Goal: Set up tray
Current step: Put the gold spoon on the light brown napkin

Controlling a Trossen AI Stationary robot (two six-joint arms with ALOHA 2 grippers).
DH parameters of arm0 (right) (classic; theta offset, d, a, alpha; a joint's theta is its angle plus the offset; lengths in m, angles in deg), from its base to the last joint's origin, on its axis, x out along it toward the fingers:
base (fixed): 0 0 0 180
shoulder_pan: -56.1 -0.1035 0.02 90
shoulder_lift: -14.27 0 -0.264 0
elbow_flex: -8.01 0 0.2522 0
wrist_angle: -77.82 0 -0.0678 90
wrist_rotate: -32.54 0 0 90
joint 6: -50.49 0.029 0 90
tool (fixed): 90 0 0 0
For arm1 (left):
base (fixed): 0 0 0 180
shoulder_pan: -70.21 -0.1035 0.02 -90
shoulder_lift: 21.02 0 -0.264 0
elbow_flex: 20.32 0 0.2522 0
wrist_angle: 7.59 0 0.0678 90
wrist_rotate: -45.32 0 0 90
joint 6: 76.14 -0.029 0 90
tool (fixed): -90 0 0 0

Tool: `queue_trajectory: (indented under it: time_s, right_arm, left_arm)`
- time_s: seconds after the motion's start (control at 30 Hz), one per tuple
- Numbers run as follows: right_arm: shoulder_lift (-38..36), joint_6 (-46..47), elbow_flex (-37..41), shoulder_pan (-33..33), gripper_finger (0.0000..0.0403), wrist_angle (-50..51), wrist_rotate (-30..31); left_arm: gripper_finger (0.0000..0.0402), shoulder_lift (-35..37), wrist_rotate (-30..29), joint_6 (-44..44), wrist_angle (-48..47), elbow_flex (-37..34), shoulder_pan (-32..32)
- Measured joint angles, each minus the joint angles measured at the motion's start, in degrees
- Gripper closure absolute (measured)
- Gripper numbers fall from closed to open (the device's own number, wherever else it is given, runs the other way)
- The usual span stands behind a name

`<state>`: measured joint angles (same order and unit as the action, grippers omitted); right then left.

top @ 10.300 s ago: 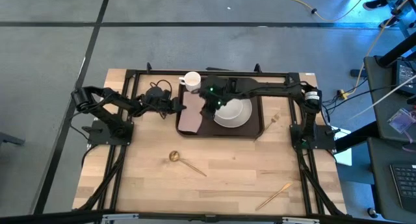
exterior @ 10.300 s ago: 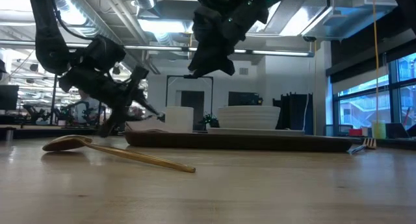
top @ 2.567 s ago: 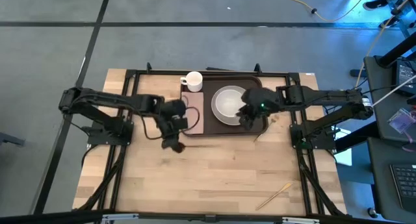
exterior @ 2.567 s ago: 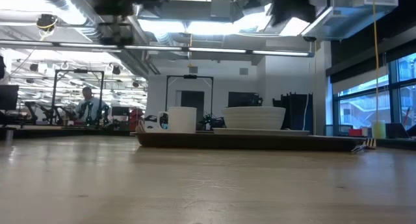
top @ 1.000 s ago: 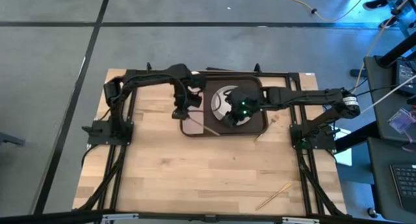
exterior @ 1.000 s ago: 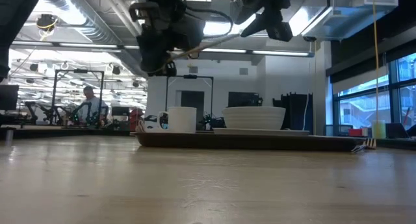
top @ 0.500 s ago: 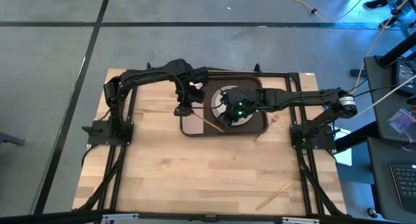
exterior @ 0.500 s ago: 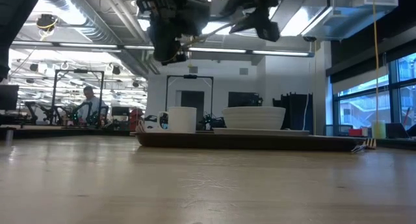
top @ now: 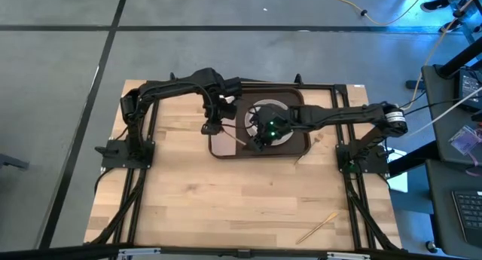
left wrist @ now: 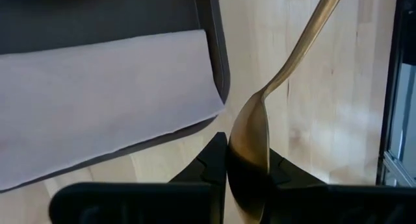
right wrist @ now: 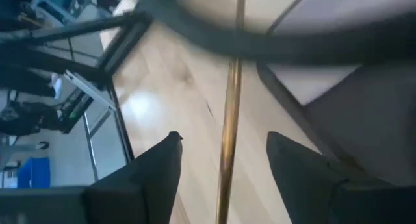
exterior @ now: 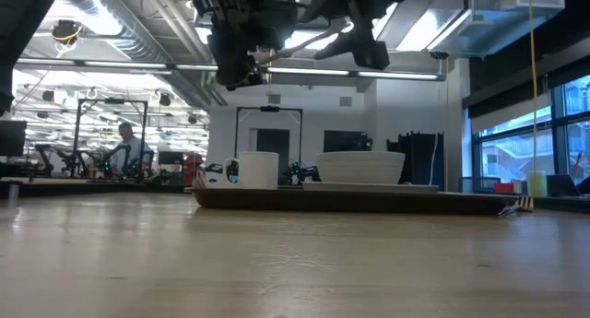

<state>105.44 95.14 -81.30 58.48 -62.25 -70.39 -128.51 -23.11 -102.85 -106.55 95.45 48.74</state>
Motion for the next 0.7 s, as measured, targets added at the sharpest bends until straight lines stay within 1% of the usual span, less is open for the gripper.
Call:
queue_trajectory:
  time_s: [0.13, 0.27, 0.37, 0.53, 0.57, 0.7]
  right_arm:
    - [1.2, 0.0, 0.0, 0.0, 0.0207, -0.8, -2.6]
    - [1.5, -0.2, 0.0, 0.0, 0.0246, -1.1, -2.7]
    - [1.3, -1.1, 0.0, 0.0, 0.0288, -1.1, -2.4]
    - [1.1, -1.7, 0.0, 0.0, 0.0375, -0.2, -1.8]
    - [1.1, -2.0, 0.0, 0.1, 0.0385, 0.2, -1.7]
    - [1.1, -1.8, 0.0, 0.1, 0.0382, 1.1, -0.9]
  left_arm:
    - [0.0379, 0.0, -0.1, 0.0, -0.1, 0.0, -0.1]
    - [0.0379, 0.0, -0.1, 0.0, -0.3, 0.0, -0.1]
    - [0.0379, 0.0, -0.3, 0.0, -0.4, 0.0, -0.1]
    - [0.0379, 0.0, -0.5, 0.2, -0.7, 0.0, -0.1]
    - [0.0379, 0.0, -0.6, 0.6, -0.8, 0.0, -0.1]
    - [0.0372, 0.0, -0.9, 1.4, -0.3, 0.0, -0.2]
